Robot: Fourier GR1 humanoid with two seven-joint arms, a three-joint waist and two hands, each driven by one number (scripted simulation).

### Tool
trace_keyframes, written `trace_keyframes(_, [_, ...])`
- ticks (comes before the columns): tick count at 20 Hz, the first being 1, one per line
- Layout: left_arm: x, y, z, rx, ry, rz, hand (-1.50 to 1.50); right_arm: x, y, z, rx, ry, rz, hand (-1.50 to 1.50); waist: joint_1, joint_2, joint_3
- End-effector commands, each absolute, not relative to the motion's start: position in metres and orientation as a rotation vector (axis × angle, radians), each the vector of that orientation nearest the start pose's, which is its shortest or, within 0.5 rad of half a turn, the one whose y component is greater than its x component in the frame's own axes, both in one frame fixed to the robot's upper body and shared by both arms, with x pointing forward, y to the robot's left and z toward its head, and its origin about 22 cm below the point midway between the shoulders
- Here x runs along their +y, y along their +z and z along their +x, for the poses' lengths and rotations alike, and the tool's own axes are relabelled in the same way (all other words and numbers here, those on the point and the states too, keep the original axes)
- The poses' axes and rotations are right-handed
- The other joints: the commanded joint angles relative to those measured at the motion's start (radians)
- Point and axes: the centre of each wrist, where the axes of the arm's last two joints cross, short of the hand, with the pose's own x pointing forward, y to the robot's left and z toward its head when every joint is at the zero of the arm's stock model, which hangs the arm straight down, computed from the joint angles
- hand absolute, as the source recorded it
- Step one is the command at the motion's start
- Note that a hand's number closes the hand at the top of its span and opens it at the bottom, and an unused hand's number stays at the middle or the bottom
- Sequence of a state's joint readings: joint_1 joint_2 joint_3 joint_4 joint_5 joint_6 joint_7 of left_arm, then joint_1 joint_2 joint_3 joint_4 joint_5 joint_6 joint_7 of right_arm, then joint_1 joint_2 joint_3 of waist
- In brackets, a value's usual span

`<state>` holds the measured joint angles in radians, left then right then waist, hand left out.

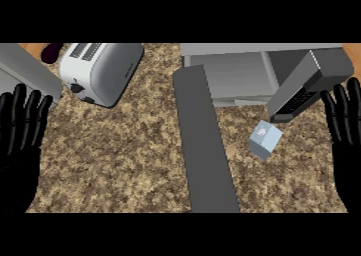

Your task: Pick up the milk, place it into the microwave and close the microwave

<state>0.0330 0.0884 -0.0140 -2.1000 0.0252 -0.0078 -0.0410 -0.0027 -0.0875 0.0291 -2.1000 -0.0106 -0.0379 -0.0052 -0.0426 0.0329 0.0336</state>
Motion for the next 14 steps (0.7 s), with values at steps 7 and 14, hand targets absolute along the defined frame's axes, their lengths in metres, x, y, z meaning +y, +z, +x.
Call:
trace_keyframes(7, [0.247, 0.102, 0.219, -1.988, 0.047, 0.096, -1.50, -0.160, 0.120, 0.228, -2.069, 0.123, -0.513, -1.50, 0.061, -0.030, -0.039])
trace_keyframes(14, [0.249, 0.114, 0.178, -1.954, 0.076, 0.084, -1.50, -0.079, 0.105, 0.230, -2.018, 0.150, -0.577, -1.50, 0.065, -0.036, -0.034])
